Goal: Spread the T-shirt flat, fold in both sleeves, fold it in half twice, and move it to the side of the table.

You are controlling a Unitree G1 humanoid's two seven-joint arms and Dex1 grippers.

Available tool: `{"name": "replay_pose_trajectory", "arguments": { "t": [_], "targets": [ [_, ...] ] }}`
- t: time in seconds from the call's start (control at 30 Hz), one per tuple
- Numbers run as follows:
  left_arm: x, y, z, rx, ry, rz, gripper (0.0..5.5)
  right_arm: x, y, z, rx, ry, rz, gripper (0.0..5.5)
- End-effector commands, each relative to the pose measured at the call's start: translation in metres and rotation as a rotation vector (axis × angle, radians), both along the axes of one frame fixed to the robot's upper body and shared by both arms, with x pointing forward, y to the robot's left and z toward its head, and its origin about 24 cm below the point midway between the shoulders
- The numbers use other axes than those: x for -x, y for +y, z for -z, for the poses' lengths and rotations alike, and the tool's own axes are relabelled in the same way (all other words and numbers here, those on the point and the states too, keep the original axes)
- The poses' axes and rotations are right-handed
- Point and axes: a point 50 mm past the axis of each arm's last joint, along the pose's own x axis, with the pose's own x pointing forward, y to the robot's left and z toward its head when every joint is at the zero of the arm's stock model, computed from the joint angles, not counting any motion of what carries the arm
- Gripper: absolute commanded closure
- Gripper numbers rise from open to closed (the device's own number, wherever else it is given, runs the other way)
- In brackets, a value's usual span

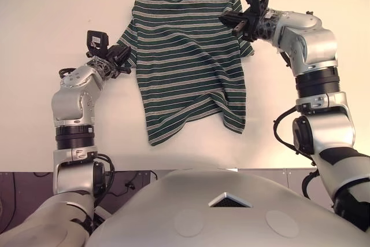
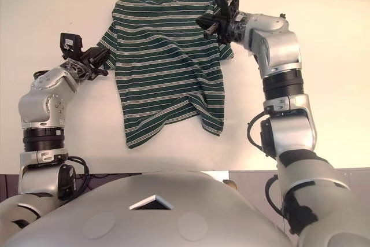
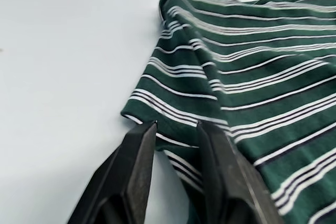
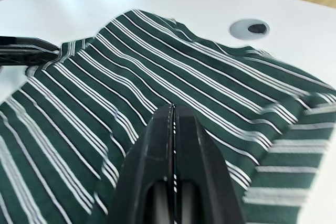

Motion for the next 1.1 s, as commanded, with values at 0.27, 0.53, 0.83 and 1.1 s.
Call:
{"name": "replay_pose_trajectory", "arguments": {
  "t": [0.27, 0.53, 0.83, 1.1],
  "targets": [
    [0.0, 0.015, 0.001, 0.049, 0.004, -0.103, 3.04, 0.003, -0.061, 0.038, 0.112, 0.17, 0.274, 3.88],
    [-0.012, 0.013, 0.017, 0.242, 0.071, -0.147, 3.04, 0.018, -0.05, 0.067, -0.053, 0.422, 0.266, 4.33],
    [-0.008, 0.008, 0.024, 0.227, 0.083, -0.118, 3.04, 0.003, -0.043, 0.045, -0.124, 0.31, 0.286, 5.49],
    [-0.008, 0.005, 0.025, 0.226, 0.08, -0.116, 3.04, 0.003, 0.026, 0.004, -0.23, 0.221, 0.049, 5.49]
  ]
}}
